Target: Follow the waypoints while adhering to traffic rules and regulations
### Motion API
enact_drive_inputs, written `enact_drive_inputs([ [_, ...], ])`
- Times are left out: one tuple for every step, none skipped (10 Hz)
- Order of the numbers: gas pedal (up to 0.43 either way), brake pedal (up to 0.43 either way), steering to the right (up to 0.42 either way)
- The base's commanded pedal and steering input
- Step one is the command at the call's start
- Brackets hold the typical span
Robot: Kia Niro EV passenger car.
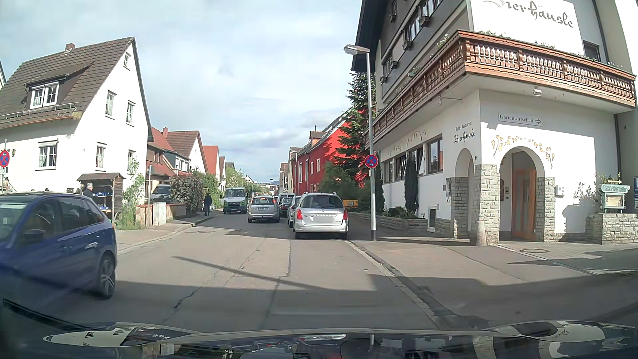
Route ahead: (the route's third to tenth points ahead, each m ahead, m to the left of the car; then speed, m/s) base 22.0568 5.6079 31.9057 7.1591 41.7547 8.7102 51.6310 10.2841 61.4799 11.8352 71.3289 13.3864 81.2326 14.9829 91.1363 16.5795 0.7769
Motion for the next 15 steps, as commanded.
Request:
enact_drive_inputs([
  [0.0,0.165,-0.042],
  [0.0,0.165,-0.042],
  [0.0,0.159,-0.042],
  [0.0,0.152,-0.041],
  [0.0,0.146,-0.041],
  [0.0,0.14,-0.041],
  [0.0,0.14,-0.043],
  [0.0,0.14,-0.043],
  [0.0,0.159,-0.043],
  [0.0,0.183,-0.043],
  [0.0,0.189,-0.043],
  [0.0,0.201,-0.043],
  [0.0,0.201,-0.043],
  [0.0,0.201,-0.043],
  [0.0,0.201,-0.043],
])
